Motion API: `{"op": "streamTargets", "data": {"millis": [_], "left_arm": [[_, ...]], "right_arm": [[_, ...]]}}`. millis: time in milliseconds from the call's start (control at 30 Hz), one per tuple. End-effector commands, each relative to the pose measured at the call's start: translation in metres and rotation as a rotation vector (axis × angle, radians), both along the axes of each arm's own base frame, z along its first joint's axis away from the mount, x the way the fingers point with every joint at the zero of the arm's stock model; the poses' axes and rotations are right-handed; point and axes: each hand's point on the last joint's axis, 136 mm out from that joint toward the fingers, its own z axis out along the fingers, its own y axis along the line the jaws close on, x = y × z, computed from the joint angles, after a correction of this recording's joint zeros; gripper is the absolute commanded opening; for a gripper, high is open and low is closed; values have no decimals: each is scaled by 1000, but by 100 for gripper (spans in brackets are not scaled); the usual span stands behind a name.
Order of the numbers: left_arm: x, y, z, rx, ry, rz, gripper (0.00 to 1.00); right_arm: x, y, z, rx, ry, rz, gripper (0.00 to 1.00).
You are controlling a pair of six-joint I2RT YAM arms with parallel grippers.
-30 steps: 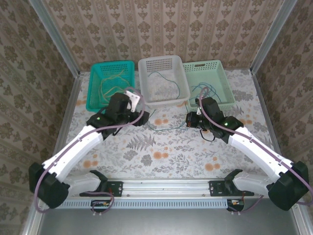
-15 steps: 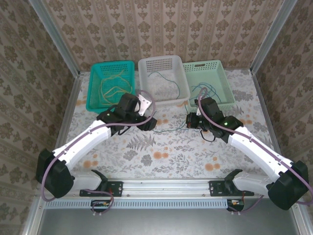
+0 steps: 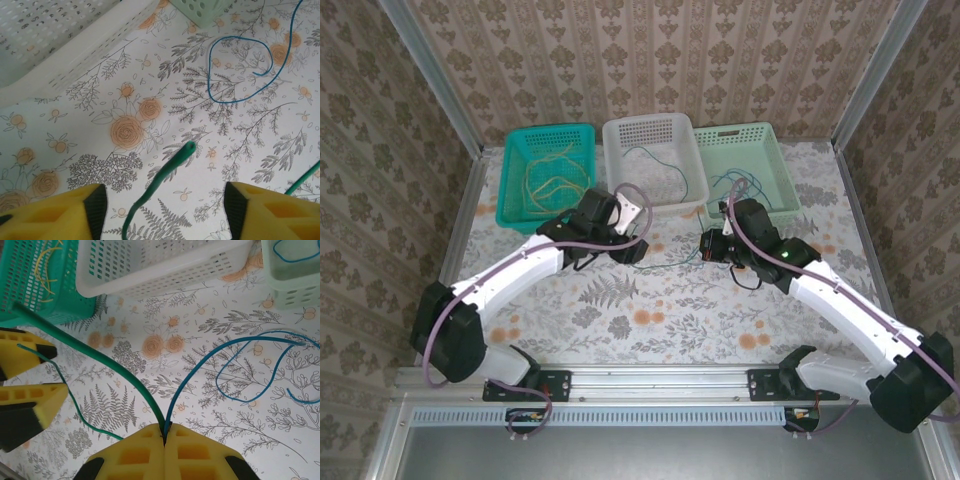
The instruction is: Untangle the cables
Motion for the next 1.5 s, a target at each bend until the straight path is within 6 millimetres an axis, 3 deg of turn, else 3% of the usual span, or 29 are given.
{"op": "streamTargets", "data": {"millis": [0,200,333,433,600,733,900,1000,1200,1367,1467], "left_arm": [[13,-5,15,-70,-26,13,55],[16,5,13,-76,-7,65,12],[28,27,22,-219,2,220,0],[33,47,31,-371,7,351,0],[35,58,45,-565,20,512,0],[41,79,49,-741,5,701,0],[40,120,57,-972,-46,936,0],[36,131,64,-1062,-58,983,0],[34,134,84,-1098,-101,982,0],[40,132,109,-958,-187,932,0],[55,131,121,-878,-209,913,0]], "right_arm": [[-1,2,14,45,-34,2,0],[-1,-9,14,42,-45,-37,0],[-2,-16,12,38,-54,-67,0],[-3,-22,7,40,-64,-91,0],[-1,-22,14,100,-129,-117,0],[-2,-23,19,125,-183,-134,0],[-7,-39,9,183,-216,-232,0],[-9,-42,1,266,-217,-287,0],[-8,-36,-6,364,-193,-311,0],[-13,-35,-14,260,-131,-272,0],[-17,-36,-25,216,-84,-258,0]]}}
